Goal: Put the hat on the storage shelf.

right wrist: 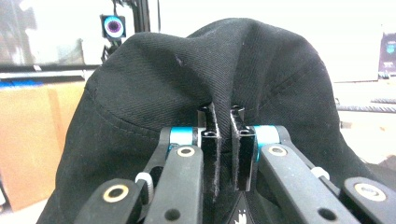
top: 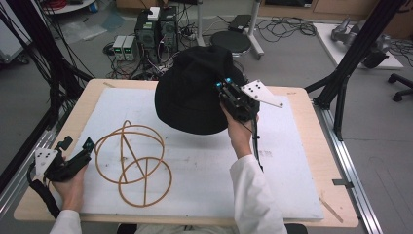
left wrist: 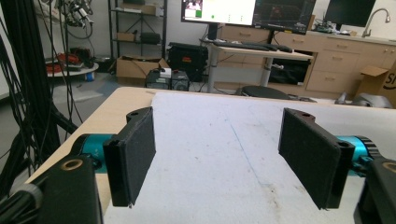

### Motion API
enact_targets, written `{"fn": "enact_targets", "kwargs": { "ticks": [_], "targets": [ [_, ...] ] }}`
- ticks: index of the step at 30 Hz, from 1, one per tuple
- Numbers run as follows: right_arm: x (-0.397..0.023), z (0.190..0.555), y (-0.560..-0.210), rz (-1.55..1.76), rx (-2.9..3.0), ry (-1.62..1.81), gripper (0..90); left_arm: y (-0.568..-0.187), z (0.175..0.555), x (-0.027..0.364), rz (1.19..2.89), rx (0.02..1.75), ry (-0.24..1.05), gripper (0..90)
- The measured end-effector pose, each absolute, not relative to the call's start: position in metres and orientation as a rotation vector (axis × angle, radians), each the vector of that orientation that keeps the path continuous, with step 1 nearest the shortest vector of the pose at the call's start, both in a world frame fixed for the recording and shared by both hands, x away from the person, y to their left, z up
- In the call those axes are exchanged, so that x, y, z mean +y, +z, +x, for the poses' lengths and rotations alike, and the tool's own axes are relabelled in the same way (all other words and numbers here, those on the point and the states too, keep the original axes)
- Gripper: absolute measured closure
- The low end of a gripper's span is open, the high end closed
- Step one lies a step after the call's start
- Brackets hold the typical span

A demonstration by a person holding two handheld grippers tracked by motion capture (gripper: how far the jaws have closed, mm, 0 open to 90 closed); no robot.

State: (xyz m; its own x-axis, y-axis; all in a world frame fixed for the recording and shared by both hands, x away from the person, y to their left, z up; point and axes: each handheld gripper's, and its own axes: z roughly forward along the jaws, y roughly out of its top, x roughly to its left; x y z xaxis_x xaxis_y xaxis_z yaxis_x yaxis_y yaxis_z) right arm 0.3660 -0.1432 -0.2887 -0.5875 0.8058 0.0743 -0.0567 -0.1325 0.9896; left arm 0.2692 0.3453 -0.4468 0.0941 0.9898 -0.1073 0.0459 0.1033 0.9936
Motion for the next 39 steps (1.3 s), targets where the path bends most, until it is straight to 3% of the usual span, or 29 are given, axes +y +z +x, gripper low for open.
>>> {"fn": "enact_targets", "kwargs": {
  "ticks": [15,39],
  "targets": [
    [-0.152,0.337,-0.245,0.717,1.423,1.888,85.8,-0.445,0.268,0.343,1.214,1.205,1.066,27.5],
    [-0.137,0.314,-0.236,0.587,1.43,2.269,85.8,-0.446,0.269,0.343,1.216,1.205,1.058,27.5]
  ]
}}
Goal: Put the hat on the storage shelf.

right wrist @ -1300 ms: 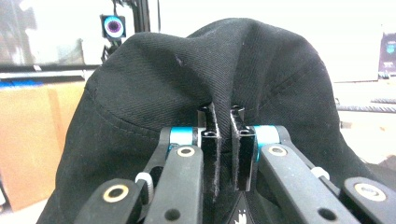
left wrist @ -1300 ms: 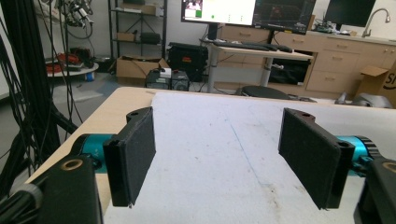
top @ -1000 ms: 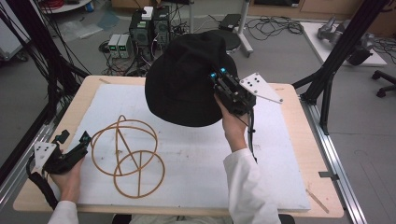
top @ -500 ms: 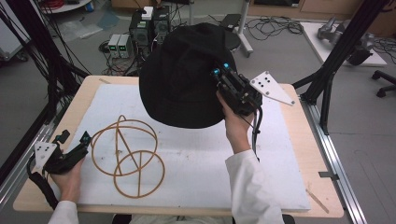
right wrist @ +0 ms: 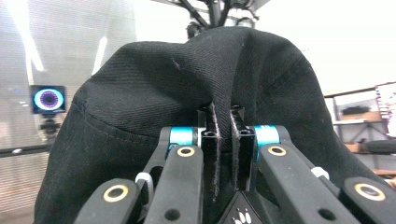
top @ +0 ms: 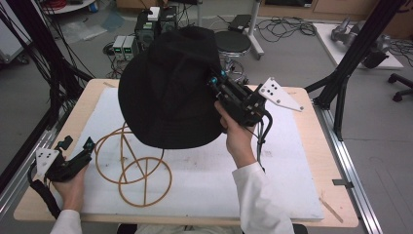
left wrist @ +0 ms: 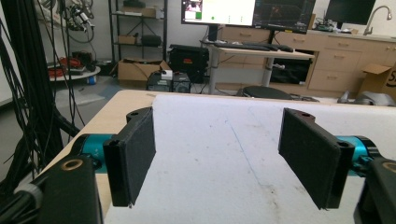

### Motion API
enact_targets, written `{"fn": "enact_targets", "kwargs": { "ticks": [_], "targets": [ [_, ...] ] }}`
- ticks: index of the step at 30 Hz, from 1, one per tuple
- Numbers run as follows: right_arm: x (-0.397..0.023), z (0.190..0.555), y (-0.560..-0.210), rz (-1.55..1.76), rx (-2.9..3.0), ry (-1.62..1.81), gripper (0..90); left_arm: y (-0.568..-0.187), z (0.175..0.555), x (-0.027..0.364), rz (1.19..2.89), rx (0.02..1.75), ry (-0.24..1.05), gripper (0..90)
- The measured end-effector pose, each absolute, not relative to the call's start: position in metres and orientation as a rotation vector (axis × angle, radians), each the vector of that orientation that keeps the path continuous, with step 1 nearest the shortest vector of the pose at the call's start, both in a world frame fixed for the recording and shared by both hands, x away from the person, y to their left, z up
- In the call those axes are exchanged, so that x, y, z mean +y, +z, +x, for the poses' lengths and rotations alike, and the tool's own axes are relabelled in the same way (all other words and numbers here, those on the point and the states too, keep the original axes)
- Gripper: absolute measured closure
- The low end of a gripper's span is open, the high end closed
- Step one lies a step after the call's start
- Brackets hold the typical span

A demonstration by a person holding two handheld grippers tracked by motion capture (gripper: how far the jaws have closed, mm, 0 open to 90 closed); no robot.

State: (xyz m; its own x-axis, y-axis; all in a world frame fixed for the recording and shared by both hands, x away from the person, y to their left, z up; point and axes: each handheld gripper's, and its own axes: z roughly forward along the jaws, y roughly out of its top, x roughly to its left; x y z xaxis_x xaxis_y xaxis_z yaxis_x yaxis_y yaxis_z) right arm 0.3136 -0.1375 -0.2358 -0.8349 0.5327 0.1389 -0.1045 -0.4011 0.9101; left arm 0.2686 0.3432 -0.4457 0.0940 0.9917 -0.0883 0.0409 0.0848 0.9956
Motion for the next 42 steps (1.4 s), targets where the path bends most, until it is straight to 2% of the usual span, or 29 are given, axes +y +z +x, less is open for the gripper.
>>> {"fn": "enact_targets", "kwargs": {
  "ticks": [24,42],
  "targets": [
    [-0.075,0.295,-0.245,0.393,1.594,2.4,85.8,-0.446,0.269,0.344,1.212,1.208,1.057,27.5],
    [-0.042,0.288,-0.273,0.355,1.777,2.368,85.8,-0.446,0.269,0.345,1.205,1.213,1.05,27.5]
  ]
}}
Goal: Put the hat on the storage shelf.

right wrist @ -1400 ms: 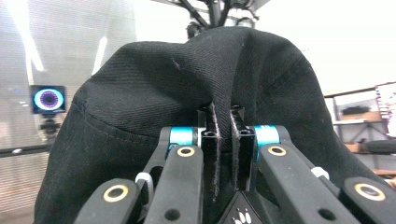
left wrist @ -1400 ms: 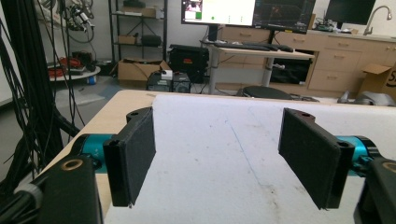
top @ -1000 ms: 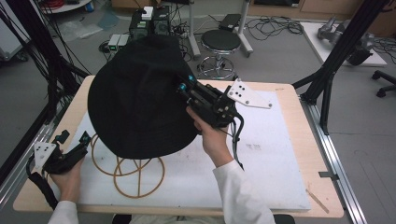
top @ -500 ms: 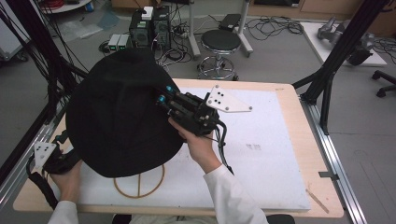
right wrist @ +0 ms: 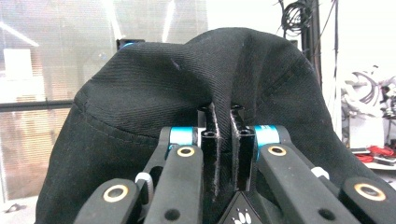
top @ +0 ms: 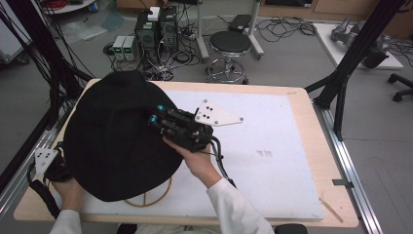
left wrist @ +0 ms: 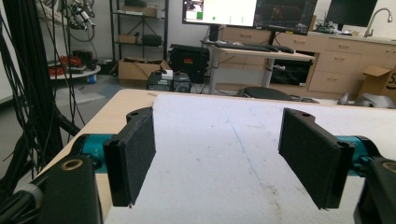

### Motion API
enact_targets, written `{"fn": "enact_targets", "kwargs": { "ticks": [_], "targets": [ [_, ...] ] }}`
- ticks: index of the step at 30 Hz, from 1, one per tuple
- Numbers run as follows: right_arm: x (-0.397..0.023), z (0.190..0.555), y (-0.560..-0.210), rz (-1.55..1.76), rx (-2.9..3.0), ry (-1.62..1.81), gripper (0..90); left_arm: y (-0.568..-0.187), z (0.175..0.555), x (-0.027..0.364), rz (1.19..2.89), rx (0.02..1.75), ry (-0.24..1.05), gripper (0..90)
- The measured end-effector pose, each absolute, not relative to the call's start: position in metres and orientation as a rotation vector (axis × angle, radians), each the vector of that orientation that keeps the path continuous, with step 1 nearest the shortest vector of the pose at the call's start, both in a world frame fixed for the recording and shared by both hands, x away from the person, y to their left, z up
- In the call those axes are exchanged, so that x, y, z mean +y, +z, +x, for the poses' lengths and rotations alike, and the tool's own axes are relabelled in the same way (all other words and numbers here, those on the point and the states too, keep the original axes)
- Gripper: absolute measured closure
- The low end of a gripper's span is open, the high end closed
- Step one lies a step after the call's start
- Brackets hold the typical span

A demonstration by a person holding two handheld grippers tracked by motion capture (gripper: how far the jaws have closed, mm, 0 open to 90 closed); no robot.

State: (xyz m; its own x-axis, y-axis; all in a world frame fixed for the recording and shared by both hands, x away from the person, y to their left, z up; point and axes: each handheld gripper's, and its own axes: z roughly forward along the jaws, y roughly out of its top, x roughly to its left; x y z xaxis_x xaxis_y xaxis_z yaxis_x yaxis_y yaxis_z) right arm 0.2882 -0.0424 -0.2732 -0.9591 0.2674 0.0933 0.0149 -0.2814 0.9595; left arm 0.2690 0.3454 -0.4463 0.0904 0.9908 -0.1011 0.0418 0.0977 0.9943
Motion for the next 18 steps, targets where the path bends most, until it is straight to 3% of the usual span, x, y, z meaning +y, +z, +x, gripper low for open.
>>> {"fn": "enact_targets", "kwargs": {
  "ticks": [18],
  "targets": [
    [-0.035,0.29,-0.3,0.371,1.924,2.333,85.5,-0.447,0.269,0.346,1.207,1.218,1.044,27.5]
  ]
}}
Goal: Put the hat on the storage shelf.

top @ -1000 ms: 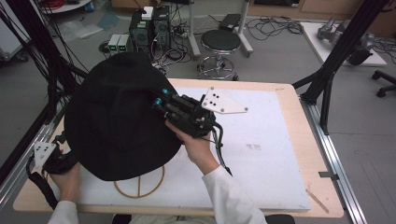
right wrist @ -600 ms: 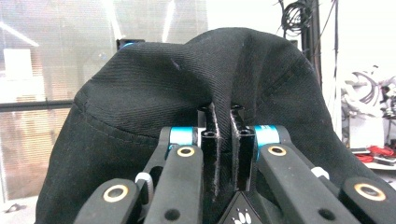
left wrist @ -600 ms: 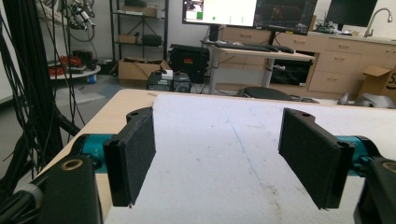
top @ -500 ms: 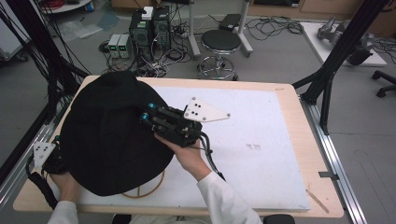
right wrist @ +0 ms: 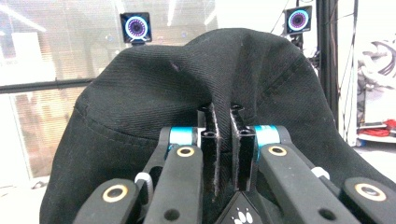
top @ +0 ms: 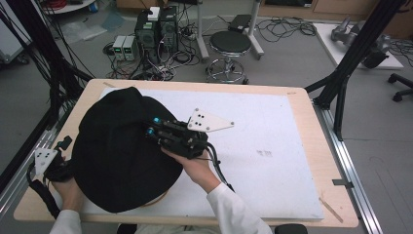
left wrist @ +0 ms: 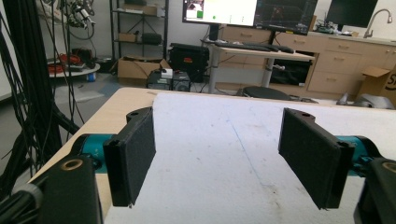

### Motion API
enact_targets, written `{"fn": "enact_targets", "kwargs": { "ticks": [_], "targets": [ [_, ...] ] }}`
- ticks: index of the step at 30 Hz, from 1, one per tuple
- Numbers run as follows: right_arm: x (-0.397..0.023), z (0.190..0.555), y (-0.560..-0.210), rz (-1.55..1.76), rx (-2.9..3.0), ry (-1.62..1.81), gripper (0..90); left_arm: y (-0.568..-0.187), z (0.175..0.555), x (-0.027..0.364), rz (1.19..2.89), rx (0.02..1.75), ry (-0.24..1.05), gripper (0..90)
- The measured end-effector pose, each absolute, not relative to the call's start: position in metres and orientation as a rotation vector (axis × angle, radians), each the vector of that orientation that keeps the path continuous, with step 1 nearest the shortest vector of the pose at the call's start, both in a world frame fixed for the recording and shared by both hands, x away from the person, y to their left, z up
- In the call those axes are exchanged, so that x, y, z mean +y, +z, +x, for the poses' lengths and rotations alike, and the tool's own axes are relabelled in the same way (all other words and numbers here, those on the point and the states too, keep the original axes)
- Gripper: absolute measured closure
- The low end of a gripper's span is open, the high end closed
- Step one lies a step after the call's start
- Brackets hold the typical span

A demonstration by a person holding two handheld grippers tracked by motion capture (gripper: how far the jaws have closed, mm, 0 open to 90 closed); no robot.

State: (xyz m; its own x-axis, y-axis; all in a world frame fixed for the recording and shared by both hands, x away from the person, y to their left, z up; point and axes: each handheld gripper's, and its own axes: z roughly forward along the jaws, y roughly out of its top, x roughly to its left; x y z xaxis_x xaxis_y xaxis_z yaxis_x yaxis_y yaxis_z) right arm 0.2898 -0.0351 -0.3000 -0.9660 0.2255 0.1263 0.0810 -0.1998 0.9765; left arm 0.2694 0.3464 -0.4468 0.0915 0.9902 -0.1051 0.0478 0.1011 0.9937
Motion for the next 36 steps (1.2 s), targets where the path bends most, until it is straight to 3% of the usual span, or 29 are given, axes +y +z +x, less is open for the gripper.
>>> {"fn": "enact_targets", "kwargs": {
  "ticks": [28,32,36],
  "targets": [
    [-0.039,0.294,-0.317,0.386,2.028,2.338,79.8,-0.447,0.27,0.348,1.193,1.23,1.032,27.5],
    [-0.04,0.294,-0.317,0.388,2.013,2.376,68.3,-0.447,0.27,0.349,1.189,1.231,1.032,27.5],
    [-0.042,0.294,-0.317,0.442,1.999,2.363,51.0,-0.447,0.27,0.348,1.189,1.231,1.032,27.5]
  ]
}}
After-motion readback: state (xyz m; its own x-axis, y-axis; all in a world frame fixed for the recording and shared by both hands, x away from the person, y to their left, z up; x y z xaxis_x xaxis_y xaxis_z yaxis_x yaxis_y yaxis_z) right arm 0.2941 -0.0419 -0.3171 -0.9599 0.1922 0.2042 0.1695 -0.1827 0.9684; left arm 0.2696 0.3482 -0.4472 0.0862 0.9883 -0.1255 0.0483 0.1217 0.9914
